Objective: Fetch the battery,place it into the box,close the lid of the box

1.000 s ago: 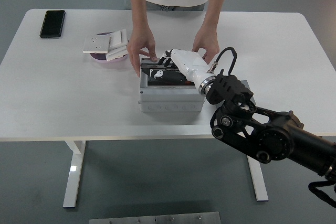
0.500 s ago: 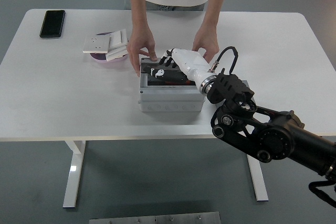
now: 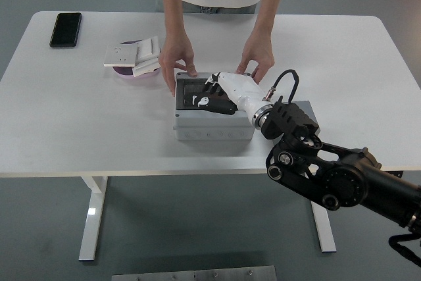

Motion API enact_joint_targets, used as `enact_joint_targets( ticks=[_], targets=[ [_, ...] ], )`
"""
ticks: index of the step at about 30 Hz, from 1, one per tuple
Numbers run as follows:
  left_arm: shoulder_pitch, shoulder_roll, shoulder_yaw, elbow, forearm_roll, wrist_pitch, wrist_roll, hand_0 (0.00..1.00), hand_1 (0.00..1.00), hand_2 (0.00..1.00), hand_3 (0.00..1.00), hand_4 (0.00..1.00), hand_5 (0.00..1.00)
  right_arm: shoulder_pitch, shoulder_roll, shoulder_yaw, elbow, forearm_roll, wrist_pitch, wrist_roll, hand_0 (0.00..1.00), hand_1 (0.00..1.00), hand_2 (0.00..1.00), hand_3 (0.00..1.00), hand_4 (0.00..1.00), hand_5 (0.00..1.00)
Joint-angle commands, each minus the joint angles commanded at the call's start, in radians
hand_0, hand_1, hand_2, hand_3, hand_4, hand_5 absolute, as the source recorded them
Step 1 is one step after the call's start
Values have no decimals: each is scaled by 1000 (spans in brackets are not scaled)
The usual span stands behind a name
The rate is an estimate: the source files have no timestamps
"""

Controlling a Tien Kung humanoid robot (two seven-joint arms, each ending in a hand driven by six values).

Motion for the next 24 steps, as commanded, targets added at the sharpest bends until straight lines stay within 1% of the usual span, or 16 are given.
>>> enact_joint_targets(
  ticks=[5, 9, 12, 15, 18, 22, 23, 24],
  targets=[
    [1, -1, 0, 0, 1, 1, 0, 642, 740, 586, 529, 411, 2, 2, -6, 7, 14, -8, 1, -3, 348, 595, 625, 627, 937, 998],
    [2, -1, 0, 0, -1, 2, 0, 642, 740, 586, 529, 411, 2, 15, -22, 42, 28, -29, 15, -24, 348, 595, 625, 627, 937, 998],
    [2, -1, 2, 0, -4, 2, -2, 642, 739, 586, 529, 409, 2, 17, -40, 95, 37, -56, 43, -64, 350, 595, 624, 626, 936, 998],
    [3, -3, 5, 0, -9, 2, -3, 642, 739, 586, 529, 409, 2, 2, -56, 155, 40, -72, 52, -88, 350, 595, 624, 626, 936, 998],
    [6, -5, 8, 0, -16, 2, -5, 641, 739, 586, 529, 408, 2, -33, -69, 225, 37, -62, 22, -68, 358, 595, 621, 627, 936, 998],
    [11, -8, 13, 0, -24, 2, -7, 641, 739, 586, 529, 408, 2, -99, -80, 329, 31, -6, -50, 11, 358, 595, 621, 627, 936, 998],
    [13, -9, 14, 0, -25, 2, -7, 642, 739, 586, 529, 408, 2, -119, -81, 358, 28, 14, -70, 34, 461, 605, 632, 650, 935, 998],
    [14, -10, 14, 0, -26, 3, -8, 642, 739, 586, 529, 408, 2, -133, -80, 383, 26, 30, -83, 54, 461, 605, 632, 650, 935, 998]
  ],
)
